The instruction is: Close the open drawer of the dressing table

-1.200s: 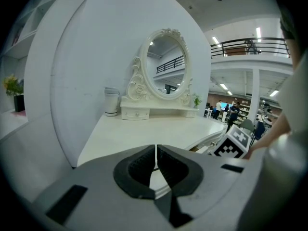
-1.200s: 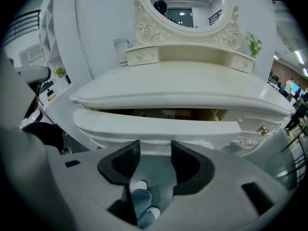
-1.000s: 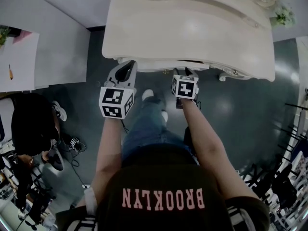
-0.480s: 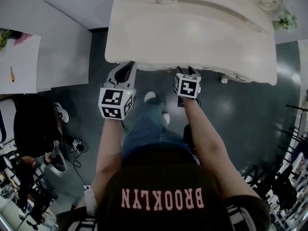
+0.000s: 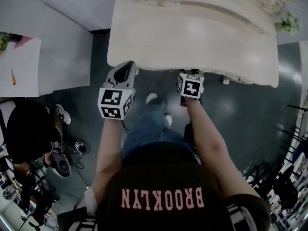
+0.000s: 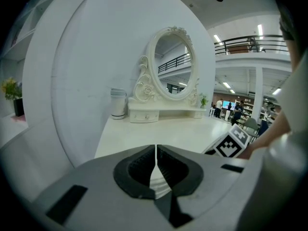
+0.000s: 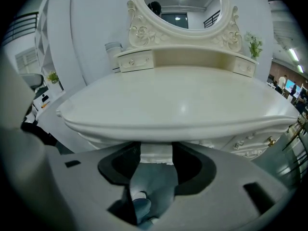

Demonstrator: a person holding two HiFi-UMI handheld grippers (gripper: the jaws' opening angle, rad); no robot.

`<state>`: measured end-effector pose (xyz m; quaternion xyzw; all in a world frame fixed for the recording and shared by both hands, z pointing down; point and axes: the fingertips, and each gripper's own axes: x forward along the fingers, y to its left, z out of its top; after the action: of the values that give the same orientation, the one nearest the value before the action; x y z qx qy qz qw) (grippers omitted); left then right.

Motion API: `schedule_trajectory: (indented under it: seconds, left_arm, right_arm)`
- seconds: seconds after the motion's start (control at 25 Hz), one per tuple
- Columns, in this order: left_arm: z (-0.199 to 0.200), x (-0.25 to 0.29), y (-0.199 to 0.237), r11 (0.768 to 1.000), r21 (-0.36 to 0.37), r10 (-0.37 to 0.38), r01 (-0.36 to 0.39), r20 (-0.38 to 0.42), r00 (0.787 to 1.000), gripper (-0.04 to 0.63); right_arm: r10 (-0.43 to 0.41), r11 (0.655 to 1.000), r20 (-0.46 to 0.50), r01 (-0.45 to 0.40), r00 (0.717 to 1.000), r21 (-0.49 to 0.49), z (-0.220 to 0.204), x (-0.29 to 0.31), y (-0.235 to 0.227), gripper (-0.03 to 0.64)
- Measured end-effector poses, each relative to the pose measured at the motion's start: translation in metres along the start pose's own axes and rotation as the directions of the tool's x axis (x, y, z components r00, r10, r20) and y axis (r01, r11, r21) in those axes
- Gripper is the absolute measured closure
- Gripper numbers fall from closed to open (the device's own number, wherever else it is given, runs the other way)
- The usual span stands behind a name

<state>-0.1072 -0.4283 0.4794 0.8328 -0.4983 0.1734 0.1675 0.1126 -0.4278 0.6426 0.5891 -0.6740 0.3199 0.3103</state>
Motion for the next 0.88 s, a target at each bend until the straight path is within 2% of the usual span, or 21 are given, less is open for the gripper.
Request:
schedule_trajectory:
  seconds: [0.32, 0.72, 0.8, 0.88]
  left_arm:
    - [0.007, 0.001, -0.004, 1.000, 0.019, -0.024, 0.024, 0.010, 1.000, 0.588]
    - [-0.007, -0.030, -0.017, 1.000, 0.018, -0.016, 0.016, 0.008, 1.000, 0.588]
    - [-0.010, -0.036, -0.022, 1.000, 0.017, -0.013, 0.013, 0.014, 1.000, 0.588]
    - [-0.011, -0.042, -0.027, 1.000, 0.019, -0.013, 0.013, 0.020, 1.000, 0.588]
  right_arm:
    - [-0.005, 1.000, -0.014, 0.005, 1.000, 0.006, 0.001, 0.003, -0.004, 0.428]
    - [-0.020, 0.999, 0.019, 0.020, 1.000, 0.033, -0.007, -0.017, -0.002, 0.428]
    - [-0.028, 0.999, 0.039, 0.026, 0.999, 0.031, -0.008, -0.026, -0.004, 0.474]
    - [-0.043, 0.999, 0.067, 0.041, 0.997, 0.025, -0.006, -0.035, -0.007, 0.573]
